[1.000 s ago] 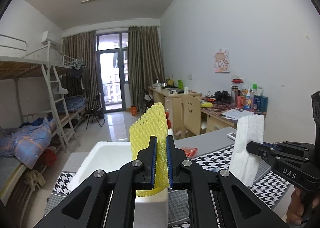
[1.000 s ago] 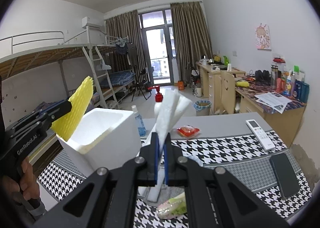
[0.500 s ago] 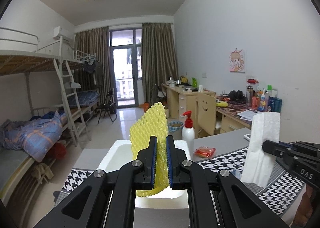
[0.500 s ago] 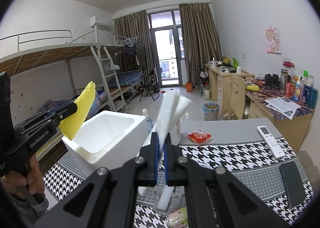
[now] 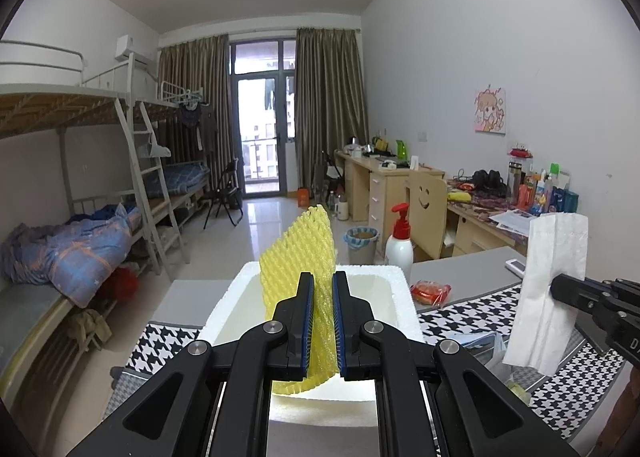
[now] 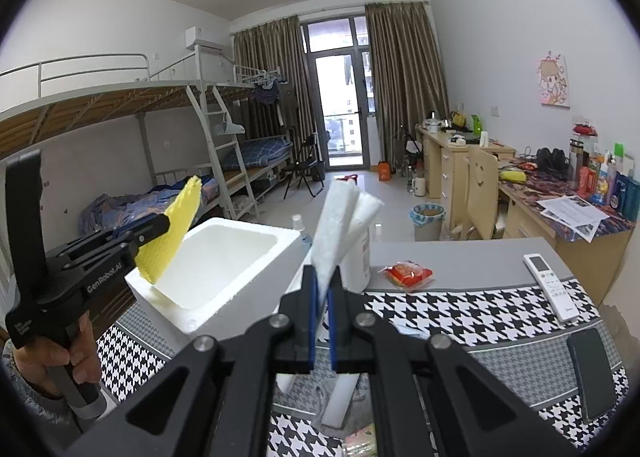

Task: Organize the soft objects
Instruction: 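Carry the yellow net into the foam box and open the left tool while the right holds the tissue, then move the white tissue over the foam box and open the right tool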

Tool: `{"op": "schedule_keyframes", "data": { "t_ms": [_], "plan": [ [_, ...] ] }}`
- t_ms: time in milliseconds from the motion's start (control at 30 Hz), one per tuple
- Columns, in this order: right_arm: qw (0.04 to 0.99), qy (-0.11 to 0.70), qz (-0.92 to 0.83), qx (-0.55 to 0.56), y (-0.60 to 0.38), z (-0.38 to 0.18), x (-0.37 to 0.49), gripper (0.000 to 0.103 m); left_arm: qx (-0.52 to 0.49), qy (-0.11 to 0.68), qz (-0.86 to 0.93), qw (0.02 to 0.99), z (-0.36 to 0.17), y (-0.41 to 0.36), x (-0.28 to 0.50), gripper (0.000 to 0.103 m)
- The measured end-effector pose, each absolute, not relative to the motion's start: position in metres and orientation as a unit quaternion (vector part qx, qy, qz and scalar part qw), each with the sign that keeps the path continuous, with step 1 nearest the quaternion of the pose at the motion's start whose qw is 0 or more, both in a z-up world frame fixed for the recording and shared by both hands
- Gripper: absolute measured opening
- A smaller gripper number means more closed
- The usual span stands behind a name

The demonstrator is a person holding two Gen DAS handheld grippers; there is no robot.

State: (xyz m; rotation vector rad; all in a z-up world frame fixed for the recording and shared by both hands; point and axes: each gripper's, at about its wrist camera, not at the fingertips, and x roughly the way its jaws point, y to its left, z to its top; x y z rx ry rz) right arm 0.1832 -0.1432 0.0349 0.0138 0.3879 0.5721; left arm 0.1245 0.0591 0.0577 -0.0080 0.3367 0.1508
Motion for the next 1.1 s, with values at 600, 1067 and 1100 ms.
{"op": "schedule_keyframes", "data": {
  "t_ms": [600, 1067, 1100],
  "plan": [
    [0.939, 0.199, 0.281, -0.001, -0.129, 0.034, 0.191, 0.007, -0.027, 0.181, 0.09, 0.979, 0.05, 0.079, 0.131, 0.083],
    [0.931, 0.188, 0.313, -0.013, -0.104, 0.052, 0.191, 0.007, -0.028, 0.157, 0.112, 0.981, 0.049, 0.091, 0.111, 0.102],
    [0.93, 0.186, 0.315, -0.014, -0.102, 0.054, 0.19, 0.007, -0.027, 0.156, 0.114, 0.981, 0.049, 0.091, 0.109, 0.102]
  ]
}}
